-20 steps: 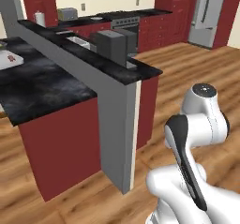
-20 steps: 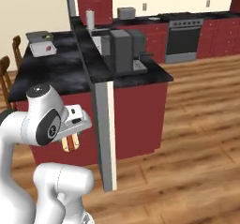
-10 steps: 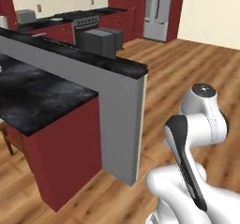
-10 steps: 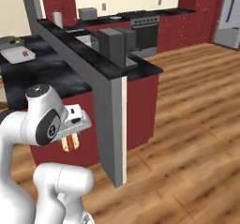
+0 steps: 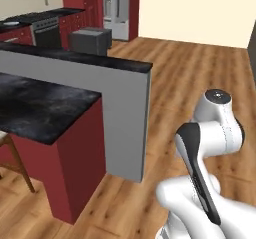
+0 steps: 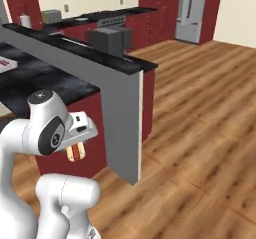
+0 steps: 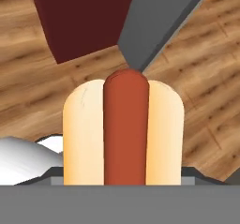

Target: Place the cold items (pear and squash) from the fridge in one tupperware on the dining counter. Place the warm items (kebab skewer and hot dog) in the stove area in another tupperware.

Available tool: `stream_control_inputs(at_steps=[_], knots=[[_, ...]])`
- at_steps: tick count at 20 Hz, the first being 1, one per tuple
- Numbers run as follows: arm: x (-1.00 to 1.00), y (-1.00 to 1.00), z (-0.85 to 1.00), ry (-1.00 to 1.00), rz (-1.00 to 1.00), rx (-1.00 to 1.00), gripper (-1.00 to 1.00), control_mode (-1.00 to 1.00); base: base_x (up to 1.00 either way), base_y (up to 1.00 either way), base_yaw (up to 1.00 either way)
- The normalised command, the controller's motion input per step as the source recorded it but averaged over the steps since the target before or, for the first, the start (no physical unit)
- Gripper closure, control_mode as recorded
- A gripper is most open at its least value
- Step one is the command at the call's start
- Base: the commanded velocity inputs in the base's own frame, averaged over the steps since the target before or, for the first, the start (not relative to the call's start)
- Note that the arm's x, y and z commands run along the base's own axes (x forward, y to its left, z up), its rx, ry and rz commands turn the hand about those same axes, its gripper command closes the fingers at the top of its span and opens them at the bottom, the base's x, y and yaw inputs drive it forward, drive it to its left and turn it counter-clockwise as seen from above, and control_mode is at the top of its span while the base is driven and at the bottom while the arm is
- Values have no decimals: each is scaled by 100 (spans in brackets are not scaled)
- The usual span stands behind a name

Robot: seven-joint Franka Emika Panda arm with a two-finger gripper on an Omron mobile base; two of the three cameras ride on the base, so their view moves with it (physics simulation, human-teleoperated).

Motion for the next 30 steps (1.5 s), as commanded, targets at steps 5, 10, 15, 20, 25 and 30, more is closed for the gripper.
stream_control_inputs(at_steps=[5,10,15,20,25,30], knots=[[0,0,0,0,0,0,100,100,-46,100,-30],[0,0,0,0,0,0,100,100,-28,100,-35],[0,0,0,0,0,0,100,100,-19,100,-39],[0,0,0,0,0,0,100,100,-26,100,-39],[0,0,0,0,0,0,100,100,-48,100,-37],[0,0,0,0,0,0,100,100,-39,100,-32]])
